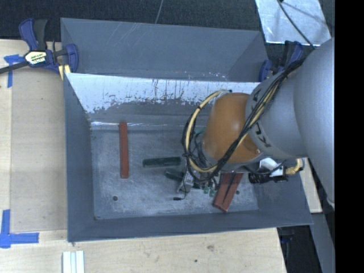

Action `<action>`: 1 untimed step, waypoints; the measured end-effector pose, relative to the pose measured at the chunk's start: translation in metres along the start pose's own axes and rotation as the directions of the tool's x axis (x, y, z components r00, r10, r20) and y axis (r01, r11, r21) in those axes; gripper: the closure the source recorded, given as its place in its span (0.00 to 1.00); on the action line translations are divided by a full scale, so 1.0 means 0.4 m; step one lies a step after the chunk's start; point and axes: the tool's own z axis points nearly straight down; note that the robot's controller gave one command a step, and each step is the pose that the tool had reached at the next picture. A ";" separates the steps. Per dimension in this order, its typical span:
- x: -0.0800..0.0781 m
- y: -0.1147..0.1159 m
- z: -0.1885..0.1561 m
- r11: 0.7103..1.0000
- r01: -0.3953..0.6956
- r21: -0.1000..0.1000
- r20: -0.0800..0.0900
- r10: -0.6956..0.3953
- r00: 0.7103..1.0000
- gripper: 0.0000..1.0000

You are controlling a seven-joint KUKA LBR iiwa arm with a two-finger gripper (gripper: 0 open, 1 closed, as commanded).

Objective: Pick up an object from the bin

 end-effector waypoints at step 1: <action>0.001 0.000 -0.003 1.000 0.001 0.001 -0.001 -0.001 1.000 1.00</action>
Offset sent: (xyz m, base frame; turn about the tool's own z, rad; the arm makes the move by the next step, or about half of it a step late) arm 0.0094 0.0054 0.1199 -0.0513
